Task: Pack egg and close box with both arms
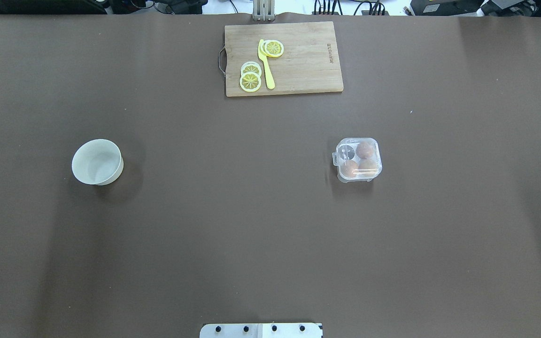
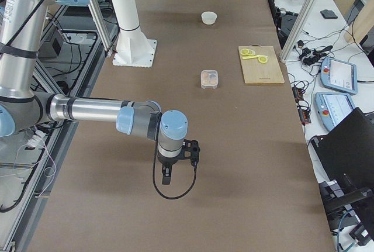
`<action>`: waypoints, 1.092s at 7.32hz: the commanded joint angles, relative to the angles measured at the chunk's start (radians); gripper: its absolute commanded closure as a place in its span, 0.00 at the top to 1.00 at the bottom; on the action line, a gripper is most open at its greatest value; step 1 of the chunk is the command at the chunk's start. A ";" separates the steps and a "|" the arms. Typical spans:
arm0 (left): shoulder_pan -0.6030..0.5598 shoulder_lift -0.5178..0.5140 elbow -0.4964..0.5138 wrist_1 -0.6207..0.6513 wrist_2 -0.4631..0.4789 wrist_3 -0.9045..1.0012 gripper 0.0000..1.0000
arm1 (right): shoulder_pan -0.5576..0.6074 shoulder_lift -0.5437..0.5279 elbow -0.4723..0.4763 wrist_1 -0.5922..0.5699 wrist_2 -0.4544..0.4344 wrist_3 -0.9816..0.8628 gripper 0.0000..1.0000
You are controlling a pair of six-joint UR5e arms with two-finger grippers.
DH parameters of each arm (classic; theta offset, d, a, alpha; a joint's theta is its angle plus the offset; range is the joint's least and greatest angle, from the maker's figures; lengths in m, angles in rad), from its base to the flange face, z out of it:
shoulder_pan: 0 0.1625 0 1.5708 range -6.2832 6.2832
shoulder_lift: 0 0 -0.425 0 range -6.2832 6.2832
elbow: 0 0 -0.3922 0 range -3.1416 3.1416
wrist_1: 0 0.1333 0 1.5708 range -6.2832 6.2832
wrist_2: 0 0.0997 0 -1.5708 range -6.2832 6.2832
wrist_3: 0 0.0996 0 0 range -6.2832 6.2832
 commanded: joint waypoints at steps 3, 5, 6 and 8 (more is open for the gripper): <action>-0.003 0.008 0.002 0.000 0.002 0.000 0.99 | -0.001 -0.025 0.000 0.001 0.000 0.000 1.00; -0.003 0.007 -0.001 0.000 0.002 0.000 0.99 | -0.001 -0.025 0.000 0.001 0.000 0.000 1.00; -0.003 0.005 -0.001 0.000 0.002 0.000 0.99 | -0.001 -0.025 0.000 0.001 0.000 0.000 1.00; -0.003 -0.002 -0.001 0.000 0.002 0.000 0.99 | -0.001 -0.024 0.002 0.002 0.000 0.000 1.00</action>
